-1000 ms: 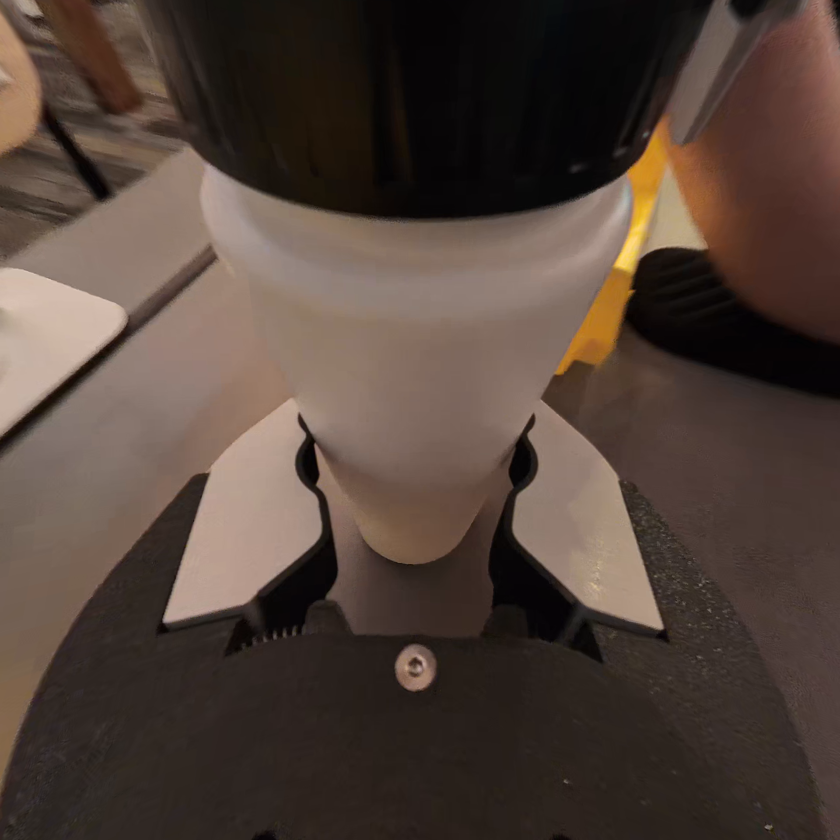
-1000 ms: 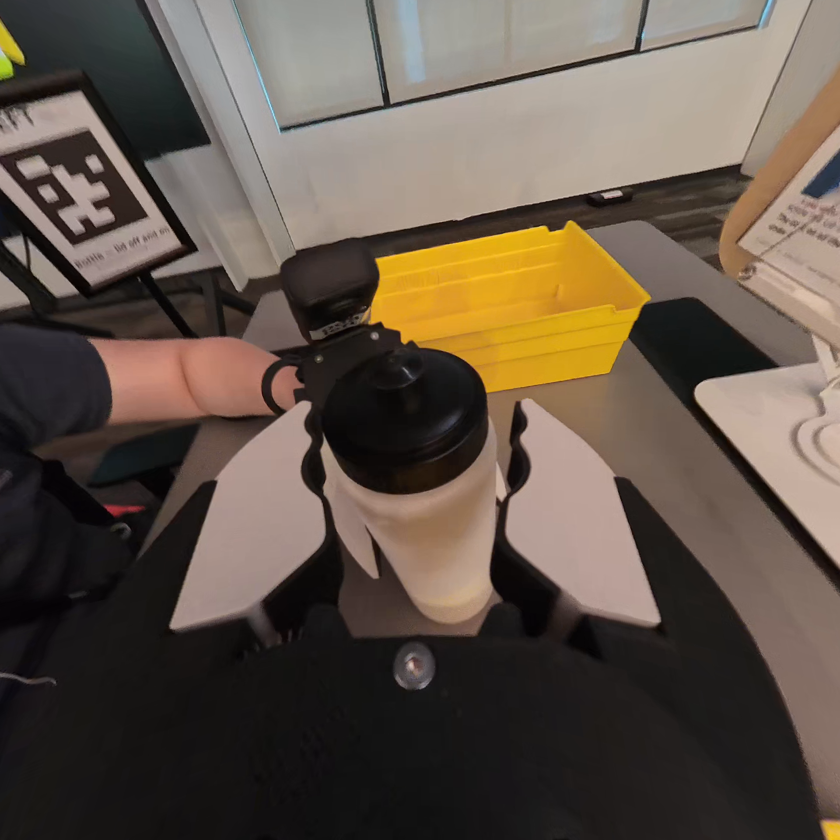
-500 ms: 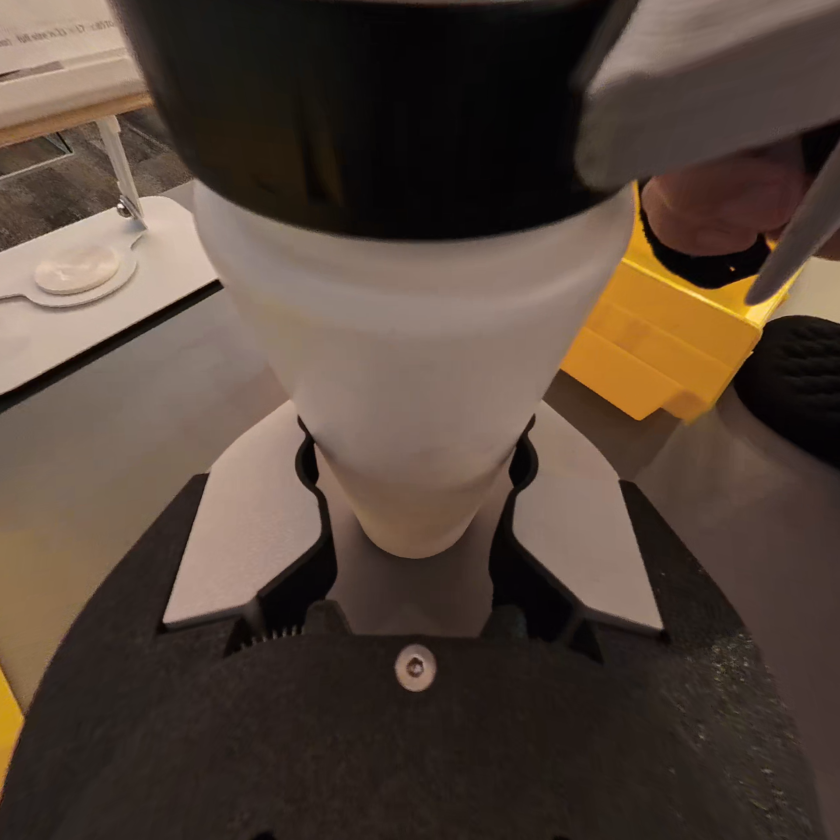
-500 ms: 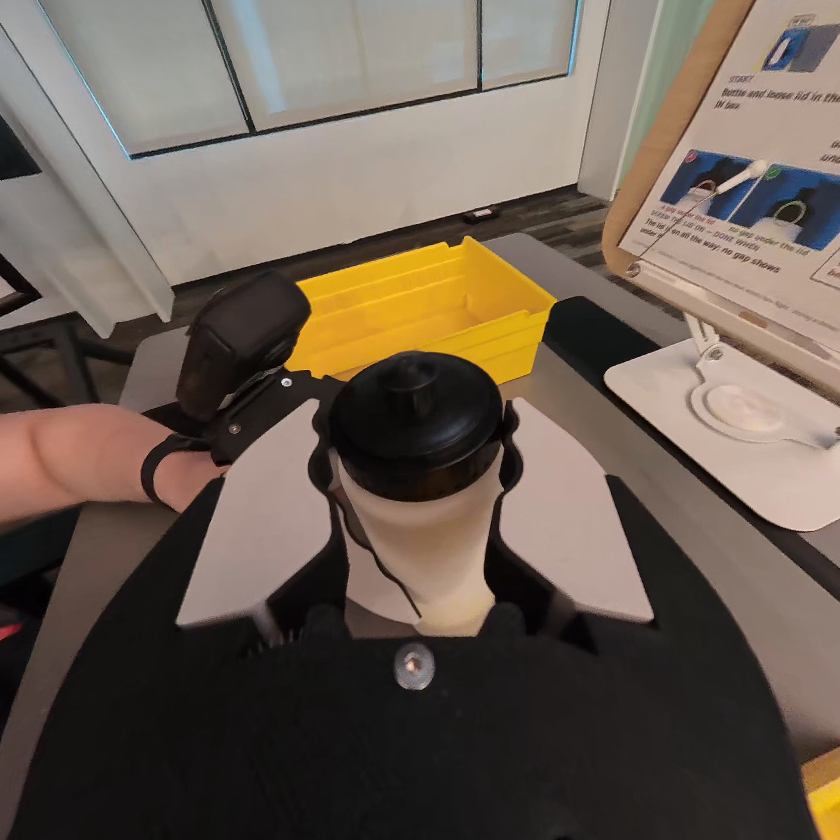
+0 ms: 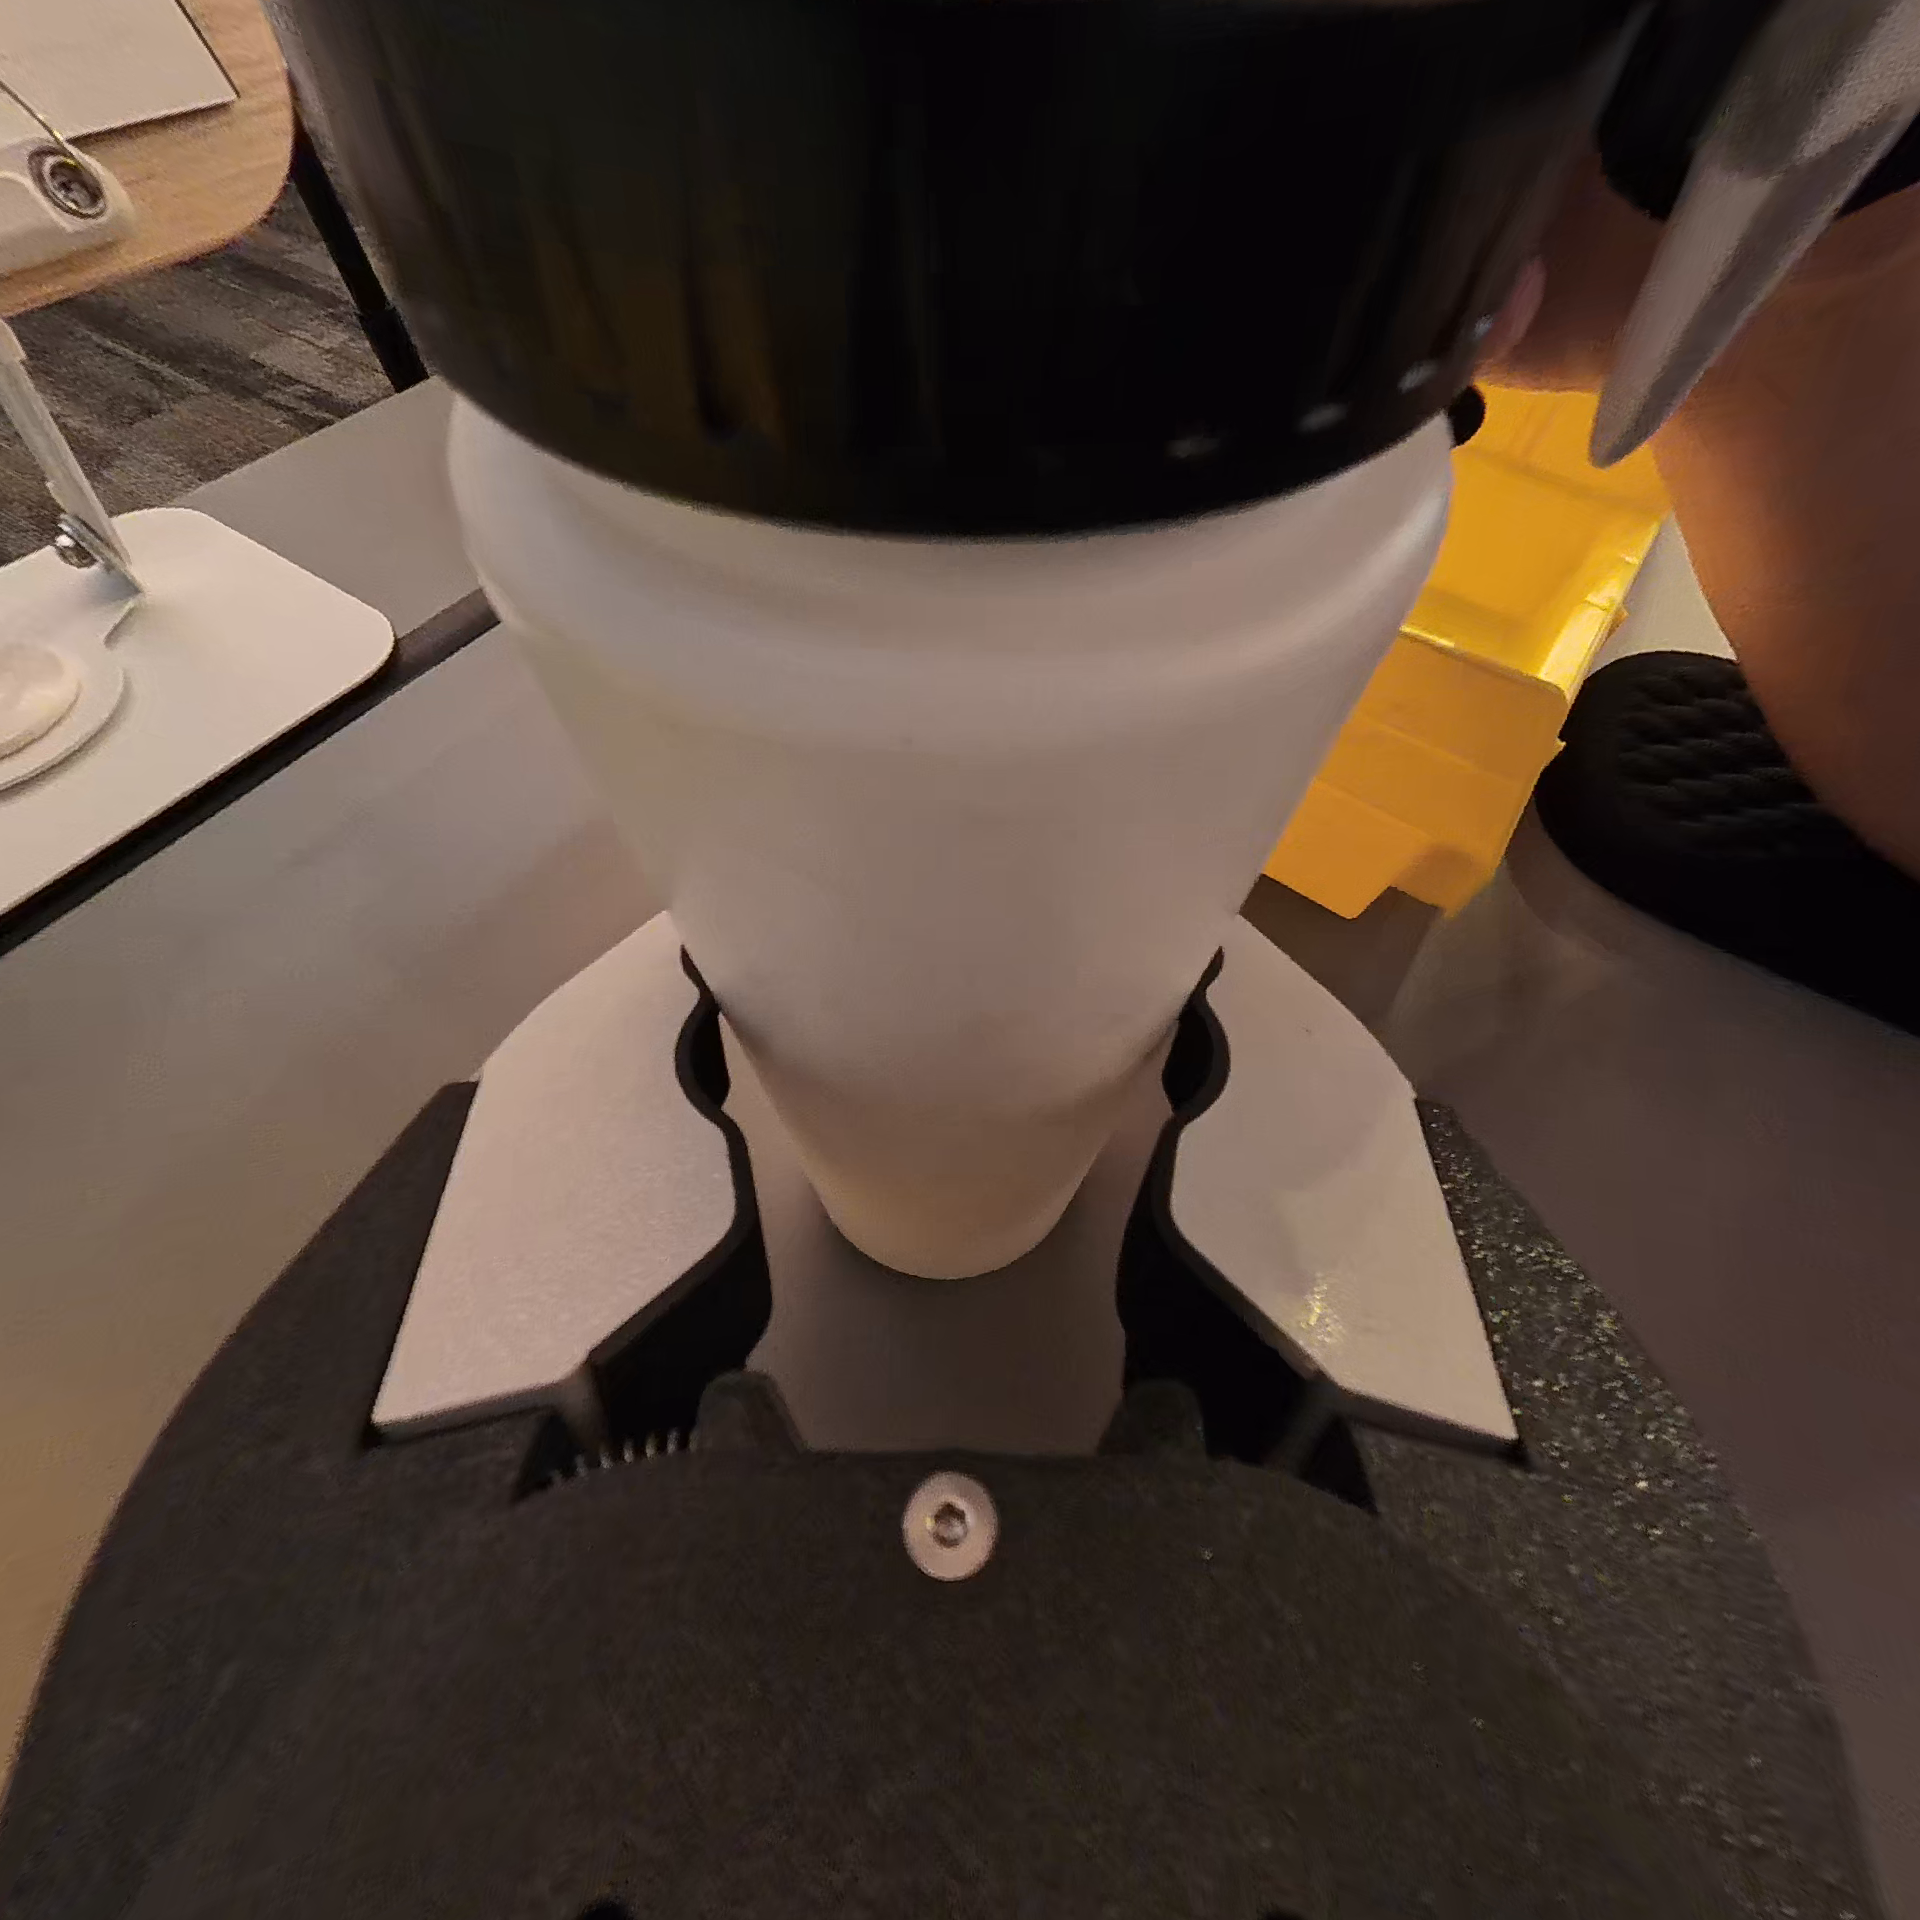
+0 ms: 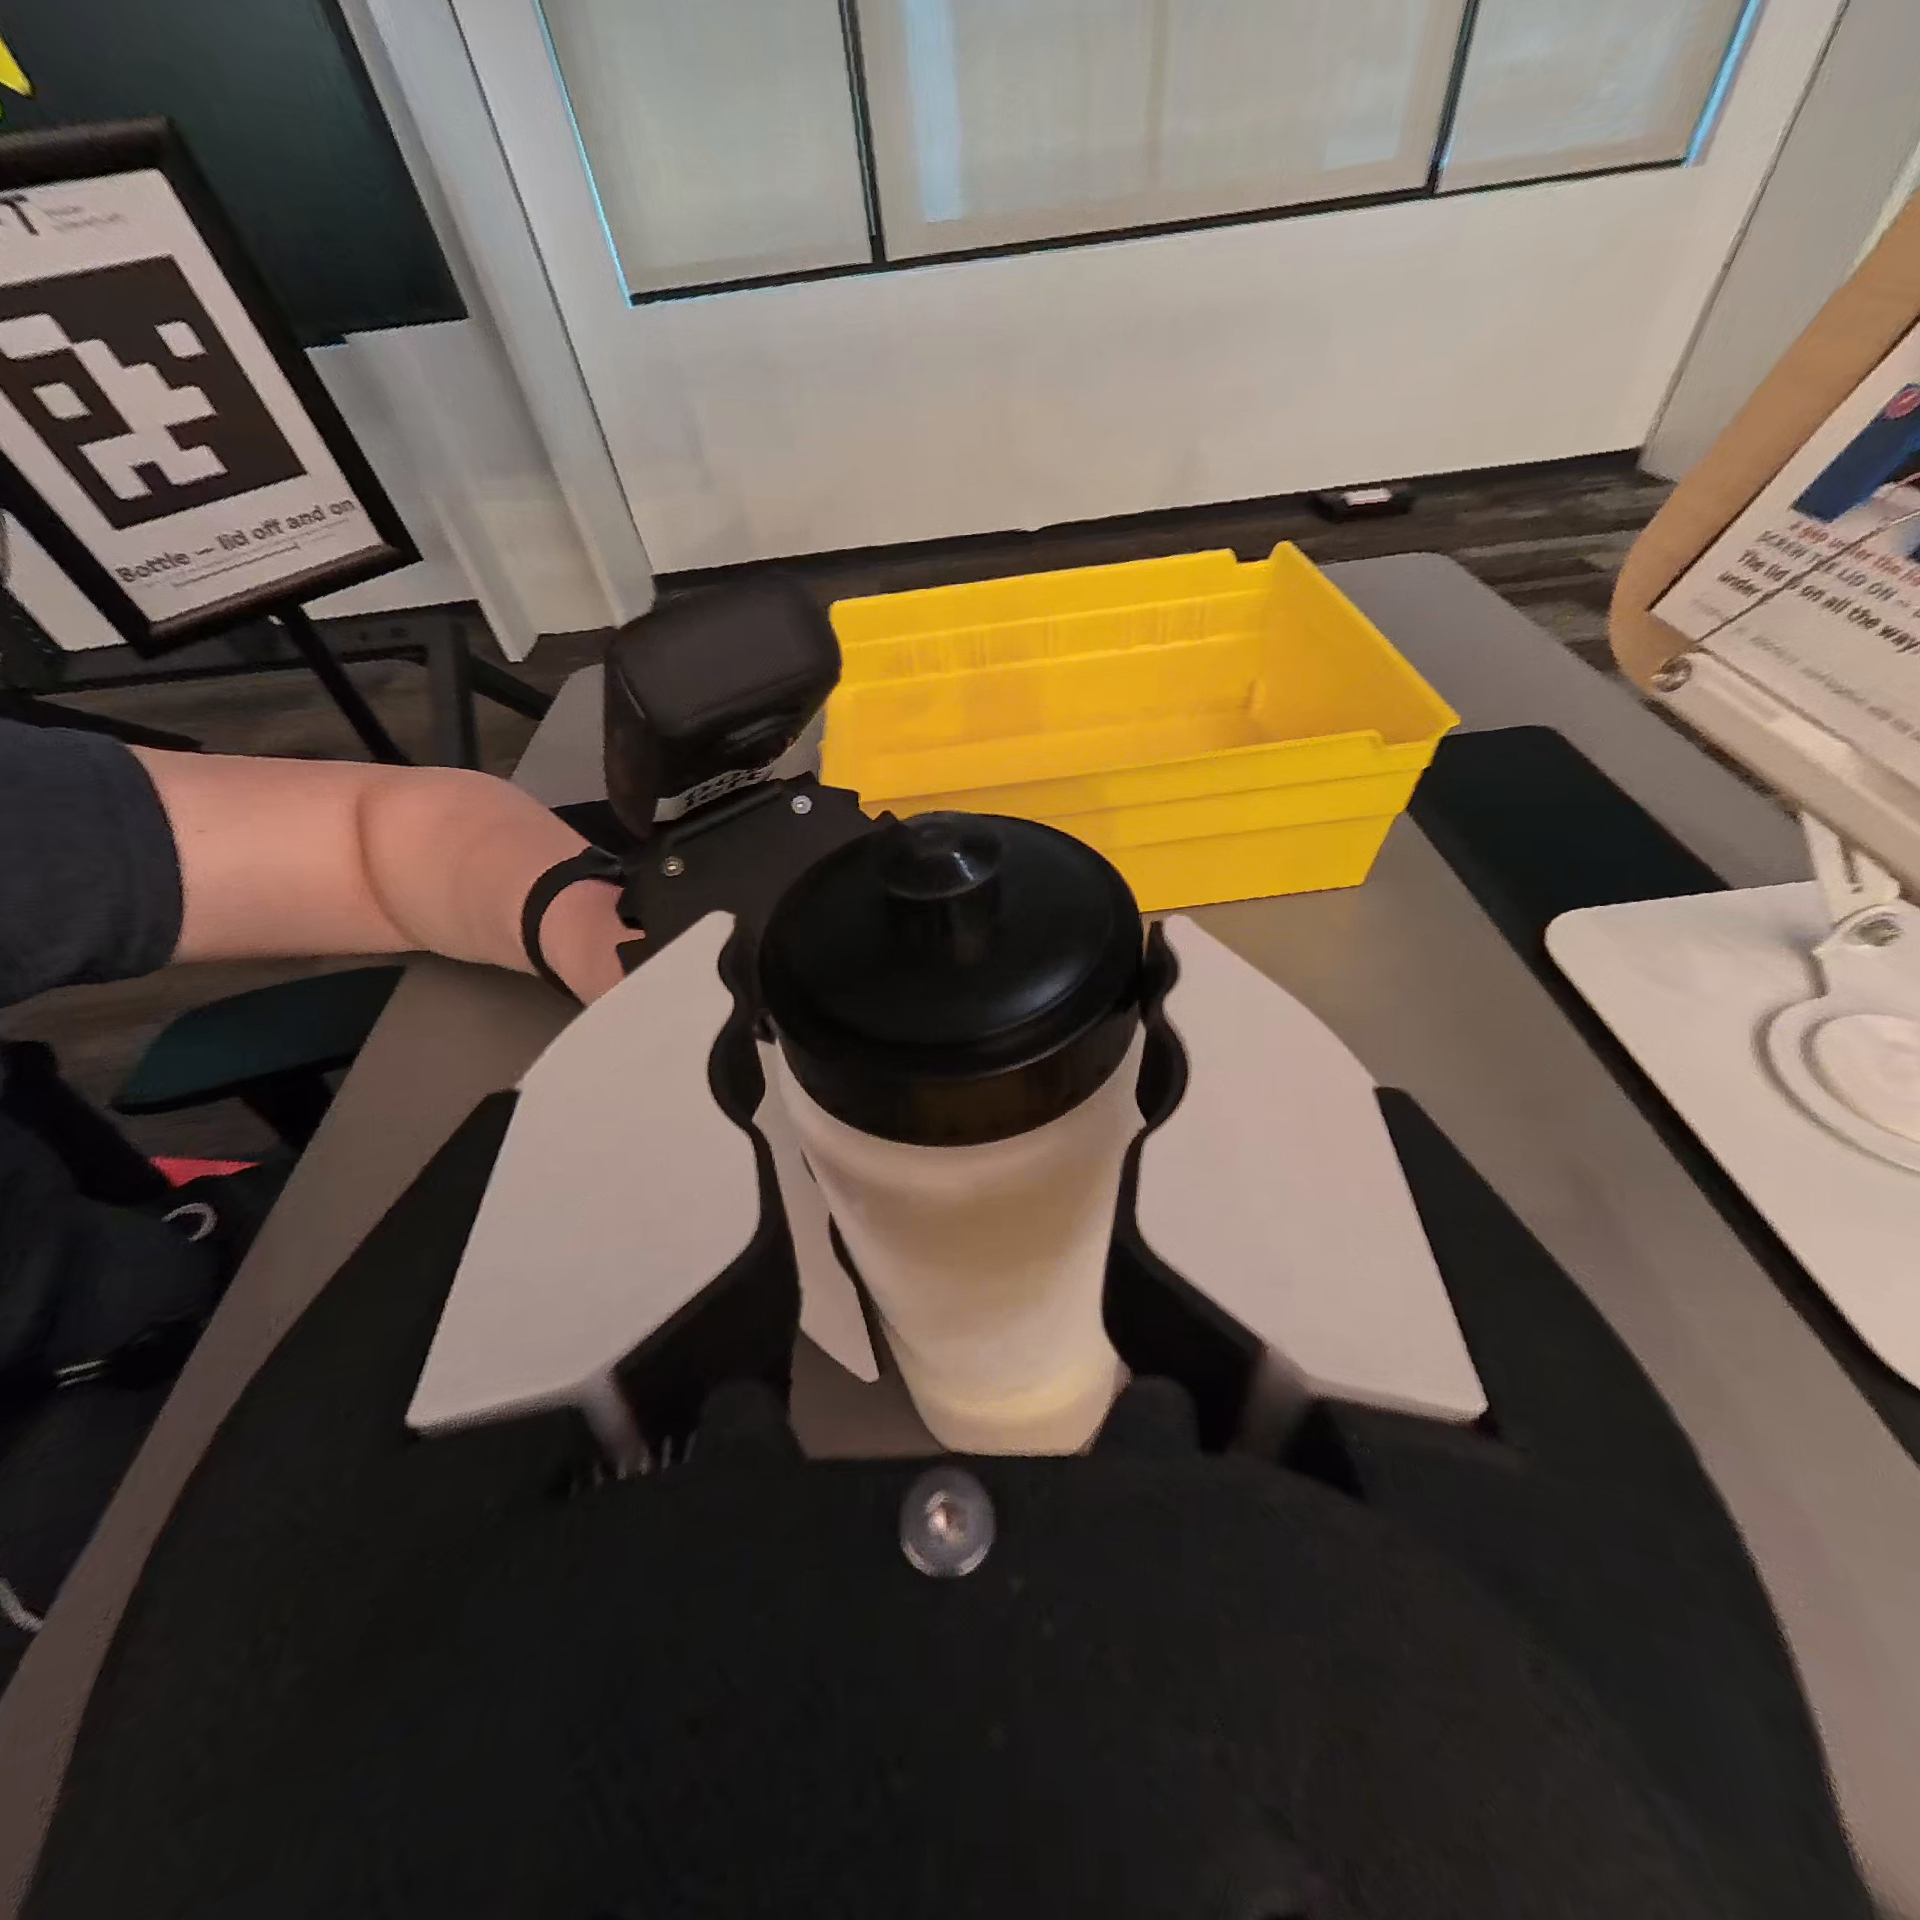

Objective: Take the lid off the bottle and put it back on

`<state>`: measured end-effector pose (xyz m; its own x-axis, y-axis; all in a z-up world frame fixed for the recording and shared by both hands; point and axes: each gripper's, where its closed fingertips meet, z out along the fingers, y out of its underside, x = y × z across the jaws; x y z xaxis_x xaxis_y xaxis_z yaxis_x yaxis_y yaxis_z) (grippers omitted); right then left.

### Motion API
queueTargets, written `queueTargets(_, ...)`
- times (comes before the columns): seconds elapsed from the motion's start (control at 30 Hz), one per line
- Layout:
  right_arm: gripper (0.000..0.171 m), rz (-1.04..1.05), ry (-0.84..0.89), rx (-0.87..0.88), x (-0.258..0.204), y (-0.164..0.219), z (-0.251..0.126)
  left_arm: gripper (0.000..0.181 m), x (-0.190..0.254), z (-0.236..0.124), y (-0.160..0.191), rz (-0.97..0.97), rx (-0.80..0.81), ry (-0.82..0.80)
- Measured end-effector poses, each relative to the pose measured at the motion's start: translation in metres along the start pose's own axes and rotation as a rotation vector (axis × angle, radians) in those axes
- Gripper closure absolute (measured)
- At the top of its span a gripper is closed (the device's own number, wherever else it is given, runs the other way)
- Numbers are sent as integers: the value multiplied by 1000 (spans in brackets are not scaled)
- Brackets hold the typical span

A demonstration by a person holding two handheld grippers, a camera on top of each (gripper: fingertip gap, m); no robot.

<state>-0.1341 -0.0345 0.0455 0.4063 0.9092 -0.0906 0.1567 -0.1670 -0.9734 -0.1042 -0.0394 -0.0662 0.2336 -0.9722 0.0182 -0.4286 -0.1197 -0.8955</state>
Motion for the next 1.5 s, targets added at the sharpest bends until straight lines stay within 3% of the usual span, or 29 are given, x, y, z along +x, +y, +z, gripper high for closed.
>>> queueTargets(0.33,100,66,362,62,19,-7,19,97,-26,-7,3,-59,-7,-113)
queueTargets(0.43,98,4,289,-4,17,-3,16,97,-22,-5,2,-38,-13,-97)
queueTargets(0.6,96,17,93,74,8,-15,-4,97,-7,-1,1,-6,-16,-28)
queueTargets(0.77,95,3,27,-20,-1,0,3,97,0,0,1,8,-25,-3)
queueTargets(0.87,97,-65,115,-33,4,1,10,97,-5,-2,1,-18,-20,-14)
queueTargets(1.13,97,11,427,50,21,-4,24,97,-26,-7,4,-45,-32,-115)
queueTargets(1.5,94,66,119,66,17,-6,2,97,-20,-5,3,-20,-38,-58)
